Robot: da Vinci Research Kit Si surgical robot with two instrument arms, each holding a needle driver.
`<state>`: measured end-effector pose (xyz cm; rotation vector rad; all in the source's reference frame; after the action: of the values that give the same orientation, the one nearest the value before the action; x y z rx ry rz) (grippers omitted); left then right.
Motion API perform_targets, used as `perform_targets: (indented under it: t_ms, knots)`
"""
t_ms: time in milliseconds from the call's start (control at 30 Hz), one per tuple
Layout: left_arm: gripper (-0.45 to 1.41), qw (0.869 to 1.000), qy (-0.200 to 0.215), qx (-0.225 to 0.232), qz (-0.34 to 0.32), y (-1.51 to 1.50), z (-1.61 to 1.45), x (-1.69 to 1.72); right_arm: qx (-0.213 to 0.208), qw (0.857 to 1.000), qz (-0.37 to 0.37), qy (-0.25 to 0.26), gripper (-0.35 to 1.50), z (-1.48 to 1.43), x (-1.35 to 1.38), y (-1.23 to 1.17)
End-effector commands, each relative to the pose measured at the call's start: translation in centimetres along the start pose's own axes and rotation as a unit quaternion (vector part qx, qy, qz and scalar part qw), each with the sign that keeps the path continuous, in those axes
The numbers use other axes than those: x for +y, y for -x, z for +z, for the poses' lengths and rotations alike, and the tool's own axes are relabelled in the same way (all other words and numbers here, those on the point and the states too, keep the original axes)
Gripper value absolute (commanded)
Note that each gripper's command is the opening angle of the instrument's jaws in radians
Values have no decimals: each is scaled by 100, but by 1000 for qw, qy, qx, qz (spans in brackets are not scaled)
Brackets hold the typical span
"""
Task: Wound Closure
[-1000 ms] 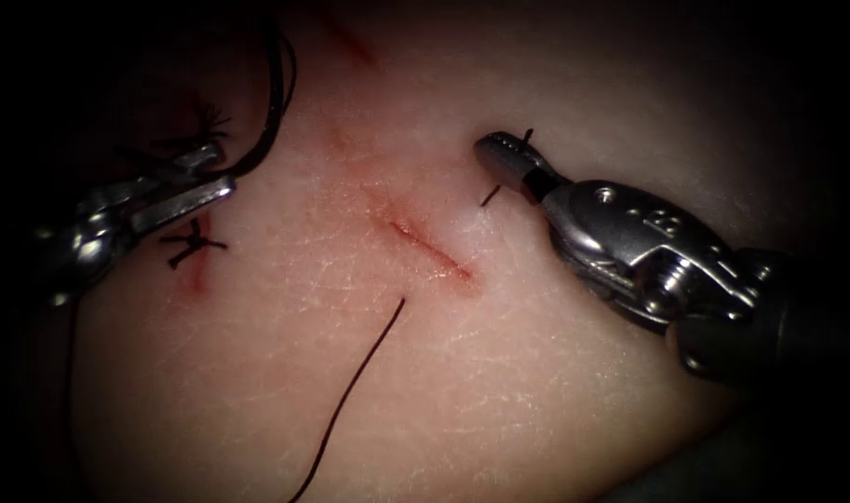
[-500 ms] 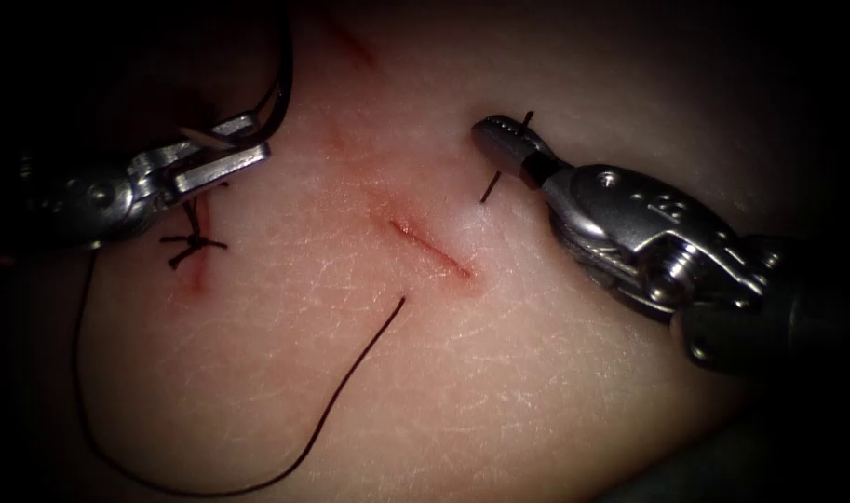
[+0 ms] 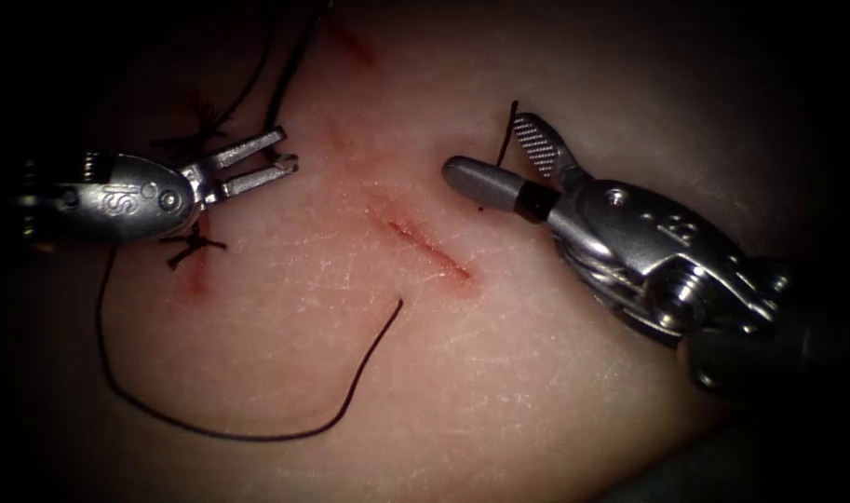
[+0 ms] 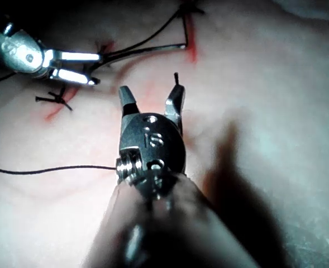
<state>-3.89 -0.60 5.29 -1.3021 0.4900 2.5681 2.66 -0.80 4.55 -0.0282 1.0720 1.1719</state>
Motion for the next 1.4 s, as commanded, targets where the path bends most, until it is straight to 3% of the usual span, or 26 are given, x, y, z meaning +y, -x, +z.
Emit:
perform_targets:
  t_ms: [33,133,433,567,700,733,900,1133,1300,1400]
  knots:
    - [98,1000,2,-3,-1,-1,8,3,-1,1000,0,-4,120,0,-5,5]
    - [126,1000,22,9,2,-2,5,4,0,1000,-1,-7,118,-7,-4,6]
    - [133,998,63,14,-23,-20,-19,-7,4,1000,-12,-15,113,-21,-1,15]
    - [123,995,92,19,-35,-37,-54,-12,7,1000,-15,-16,116,-28,-4,22]
    - [111,989,129,56,-49,-52,-73,-9,9,999,-38,-26,121,-31,-7,23]
    - [101,983,153,80,-58,-59,-83,-11,10,999,-41,-33,123,-32,-8,24]
    - [88,974,187,111,-57,-66,-107,-23,11,996,-75,-51,123,-38,-14,27]
    - [71,971,208,112,-40,-50,-139,-43,8,992,-113,-63,121,-39,-16,32]
    - [59,965,250,59,47,-31,-153,-34,9,990,-124,-68,121,-40,-16,36]
    - [58,963,256,53,70,-25,-152,-26,9,989,-127,-69,121,-40,-17,37]
